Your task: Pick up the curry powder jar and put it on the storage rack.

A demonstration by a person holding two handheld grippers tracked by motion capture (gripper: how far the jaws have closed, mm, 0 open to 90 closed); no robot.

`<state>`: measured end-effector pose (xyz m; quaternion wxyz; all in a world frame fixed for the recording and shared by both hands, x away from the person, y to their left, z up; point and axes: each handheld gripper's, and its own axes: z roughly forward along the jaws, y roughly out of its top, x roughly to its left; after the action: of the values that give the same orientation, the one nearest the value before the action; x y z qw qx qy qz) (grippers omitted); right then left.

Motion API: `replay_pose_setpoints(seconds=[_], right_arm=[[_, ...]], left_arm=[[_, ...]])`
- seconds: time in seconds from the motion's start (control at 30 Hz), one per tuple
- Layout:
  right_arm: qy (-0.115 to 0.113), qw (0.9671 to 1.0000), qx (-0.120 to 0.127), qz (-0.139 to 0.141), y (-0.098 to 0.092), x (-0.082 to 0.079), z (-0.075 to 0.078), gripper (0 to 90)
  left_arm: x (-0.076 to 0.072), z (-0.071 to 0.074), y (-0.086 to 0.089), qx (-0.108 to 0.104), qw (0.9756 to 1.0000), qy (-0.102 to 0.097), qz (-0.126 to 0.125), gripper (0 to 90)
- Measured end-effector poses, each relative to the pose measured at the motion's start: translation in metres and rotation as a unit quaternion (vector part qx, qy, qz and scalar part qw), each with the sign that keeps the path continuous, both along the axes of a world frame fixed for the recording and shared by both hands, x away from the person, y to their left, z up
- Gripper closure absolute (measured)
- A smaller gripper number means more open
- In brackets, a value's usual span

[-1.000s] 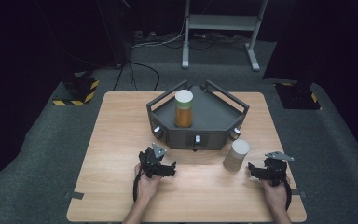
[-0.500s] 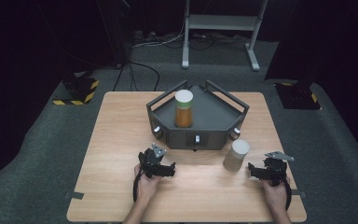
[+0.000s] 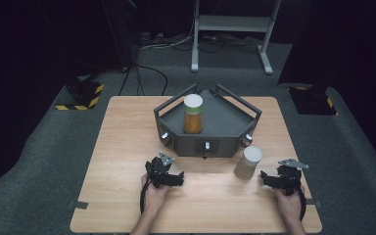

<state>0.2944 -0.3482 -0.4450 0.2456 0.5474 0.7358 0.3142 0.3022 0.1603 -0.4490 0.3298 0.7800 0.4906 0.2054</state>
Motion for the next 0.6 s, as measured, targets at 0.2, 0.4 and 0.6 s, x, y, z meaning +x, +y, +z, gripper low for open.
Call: replay_pose_setpoints(seconds=[0.2, 0.4, 0.6], right_arm=[[0.0, 1.0, 0.0, 0.0, 0.0002, 0.0, 0.0001, 6.4], [0.0, 1.0, 0.0, 0.0, 0.0003, 0.0, 0.0001, 6.5], [0.0, 1.0, 0.0, -0.001, 0.0006, -0.0001, 0.0, 6.4]], left_arm=[[-0.0003, -0.0001, -0.0002, 0.0, 1.0, 0.0, 0.001, 0.3], [-0.0012, -0.0002, -0.001, 0.001, 1.0, -0.002, 0.002, 0.7], [-0.0013, -0.0002, -0.001, 0.001, 1.0, -0.002, 0.002, 0.7]])
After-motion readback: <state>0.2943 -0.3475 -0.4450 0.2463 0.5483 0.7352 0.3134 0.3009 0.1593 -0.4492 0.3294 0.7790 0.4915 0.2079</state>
